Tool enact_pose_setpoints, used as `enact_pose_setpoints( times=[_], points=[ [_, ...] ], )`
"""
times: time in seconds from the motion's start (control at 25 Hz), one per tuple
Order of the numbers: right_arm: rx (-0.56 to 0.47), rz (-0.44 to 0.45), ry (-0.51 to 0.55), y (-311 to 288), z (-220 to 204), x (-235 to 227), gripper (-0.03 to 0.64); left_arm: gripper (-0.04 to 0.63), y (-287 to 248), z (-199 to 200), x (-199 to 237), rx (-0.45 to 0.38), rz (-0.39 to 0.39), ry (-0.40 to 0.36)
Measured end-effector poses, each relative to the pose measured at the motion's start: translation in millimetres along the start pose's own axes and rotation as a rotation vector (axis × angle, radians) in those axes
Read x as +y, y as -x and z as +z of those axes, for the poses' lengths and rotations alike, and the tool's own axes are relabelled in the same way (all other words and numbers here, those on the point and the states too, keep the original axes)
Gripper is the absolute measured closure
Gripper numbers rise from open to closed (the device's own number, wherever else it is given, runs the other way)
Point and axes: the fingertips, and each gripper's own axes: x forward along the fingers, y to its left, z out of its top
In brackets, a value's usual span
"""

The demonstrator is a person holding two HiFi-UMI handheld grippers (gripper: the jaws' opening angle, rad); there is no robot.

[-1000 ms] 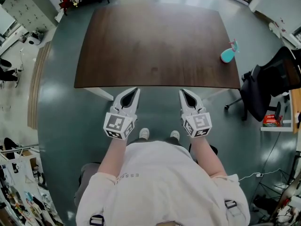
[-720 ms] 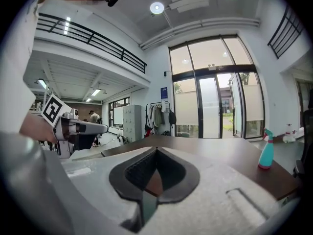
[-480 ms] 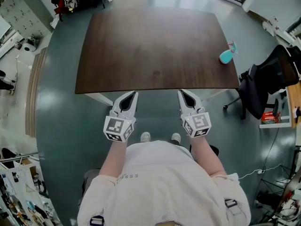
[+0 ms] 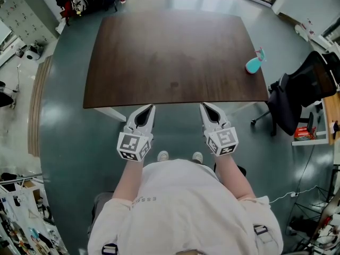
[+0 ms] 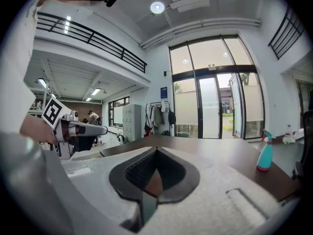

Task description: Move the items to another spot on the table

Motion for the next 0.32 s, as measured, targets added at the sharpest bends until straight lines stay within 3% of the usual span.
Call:
enact_pose_setpoints(
  times=[0.32],
  points=[
    [0.014, 0.007, 0.01, -1.1, -2.7, 2.1, 0.627, 0.58, -0.8, -3.6, 0.0, 0.008, -0.003, 0.008]
  ],
)
